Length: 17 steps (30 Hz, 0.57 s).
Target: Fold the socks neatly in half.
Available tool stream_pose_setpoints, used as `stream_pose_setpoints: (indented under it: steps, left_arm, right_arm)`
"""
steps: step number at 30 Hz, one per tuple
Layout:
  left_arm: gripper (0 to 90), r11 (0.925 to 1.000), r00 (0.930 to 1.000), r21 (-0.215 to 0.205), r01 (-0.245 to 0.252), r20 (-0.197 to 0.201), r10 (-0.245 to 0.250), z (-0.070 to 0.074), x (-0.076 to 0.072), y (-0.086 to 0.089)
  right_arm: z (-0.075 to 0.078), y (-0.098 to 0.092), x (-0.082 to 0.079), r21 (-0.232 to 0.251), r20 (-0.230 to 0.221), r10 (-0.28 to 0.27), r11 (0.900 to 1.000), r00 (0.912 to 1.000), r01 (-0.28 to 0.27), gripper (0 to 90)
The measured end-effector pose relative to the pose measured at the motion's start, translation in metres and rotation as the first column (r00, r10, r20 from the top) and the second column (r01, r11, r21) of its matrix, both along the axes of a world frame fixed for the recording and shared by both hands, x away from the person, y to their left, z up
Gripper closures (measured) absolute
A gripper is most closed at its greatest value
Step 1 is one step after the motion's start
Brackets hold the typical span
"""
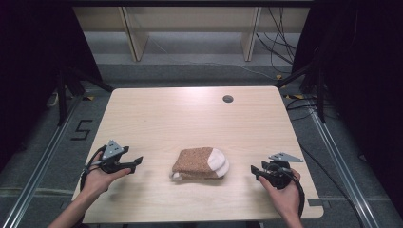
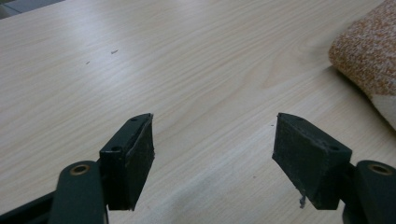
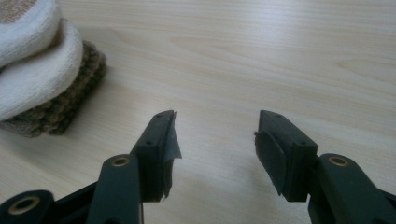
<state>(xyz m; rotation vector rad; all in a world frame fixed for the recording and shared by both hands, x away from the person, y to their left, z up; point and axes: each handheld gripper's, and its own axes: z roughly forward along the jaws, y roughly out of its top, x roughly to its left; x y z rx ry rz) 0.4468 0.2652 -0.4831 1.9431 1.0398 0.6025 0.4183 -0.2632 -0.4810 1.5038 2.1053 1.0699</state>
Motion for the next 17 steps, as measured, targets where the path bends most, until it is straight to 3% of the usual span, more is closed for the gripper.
stream_pose_setpoints:
  steps: [1, 3, 4, 5, 6, 7, 9, 10, 11, 13, 14, 15, 16, 17]
  left_arm:
    - [28.3, 1.0000, 1.0000, -0.001, -0.006, 0.003, 0.006, -0.002, 0.000, 0.001]
    - [28.3, 0.9998, 0.9997, -0.007, -0.021, 0.012, 0.021, -0.005, -0.001, 0.004]
    - [28.2, 0.9994, 0.9995, -0.019, -0.030, 0.012, 0.031, -0.007, -0.001, 0.006]
    - [28.1, 0.9992, 0.9994, -0.024, -0.033, 0.011, 0.033, -0.007, -0.002, 0.008]
    - [28.0, 0.9989, 0.9991, -0.025, -0.040, 0.013, 0.040, -0.008, -0.003, 0.009]
    - [28.0, 0.9986, 0.9988, -0.029, -0.044, 0.017, 0.045, -0.009, -0.003, 0.010]
    - [28.0, 0.9979, 0.9984, -0.037, -0.053, 0.014, 0.054, -0.012, -0.003, 0.010]
    - [28.0, 0.9979, 0.9985, -0.037, -0.053, 0.015, 0.053, -0.013, -0.004, 0.010]
    - [28.0, 0.9981, 0.9985, -0.034, -0.052, 0.014, 0.053, -0.014, -0.004, 0.009]
    - [28.0, 0.9983, 0.9989, -0.041, -0.043, 0.016, 0.043, -0.015, -0.004, 0.007]
    - [28.0, 0.9984, 0.9990, -0.040, -0.039, 0.020, 0.040, -0.015, -0.005, 0.006]
    - [28.0, 0.9987, 0.9991, -0.037, -0.036, 0.021, 0.036, -0.015, -0.005, 0.006]
    - [28.0, 0.9987, 0.9992, -0.039, -0.032, 0.022, 0.033, -0.015, -0.005, 0.005]
    - [28.0, 0.9986, 0.9991, -0.042, -0.032, 0.025, 0.033, -0.015, -0.005, 0.005]
  right_arm:
    - [-0.001, -0.001, 0.000, 0.030, -0.012, 0.000, 1.000, 0.9999, 0.000, 47.5]
    - [-0.003, -0.003, -0.002, 0.009, 0.013, -0.011, 1.000, 0.9999, 0.011, 47.3]
    - [-0.005, -0.002, -0.002, 0.038, 0.014, -0.019, 0.999, 0.9997, 0.019, 47.1]
    - [-0.005, -0.003, -0.002, 0.013, 0.027, -0.021, 1.000, 0.9994, 0.021, 47.0]
    - [-0.005, 0.000, -0.004, 0.049, 0.007, -0.043, 0.998, 0.9990, 0.043, 46.8]
    - [-0.006, -0.003, -0.003, 0.029, 0.029, -0.023, 0.999, 0.9993, 0.023, 46.6]
    - [-0.007, -0.002, -0.005, 0.052, 0.010, -0.053, 0.997, 0.9986, 0.052, 46.0]
    - [-0.008, -0.004, -0.004, 0.029, 0.035, -0.042, 0.999, 0.9985, 0.041, 45.8]
    - [-0.008, -0.002, -0.005, 0.061, 0.015, -0.062, 0.996, 0.9980, 0.061, 45.5]
    - [-0.008, -0.003, -0.005, 0.078, 0.015, -0.067, 0.995, 0.9976, 0.066, 45.0]
    - [-0.008, -0.006, -0.004, 0.041, 0.043, -0.056, 0.998, 0.9975, 0.054, 44.8]
    - [-0.009, -0.005, -0.004, 0.091, 0.030, -0.074, 0.993, 0.9968, 0.071, 44.5]
    - [-0.009, -0.009, -0.004, 0.061, 0.050, -0.067, 0.996, 0.9965, 0.064, 44.4]
    - [-0.008, -0.010, -0.004, 0.062, 0.045, -0.071, 0.996, 0.9965, 0.068, 44.3]
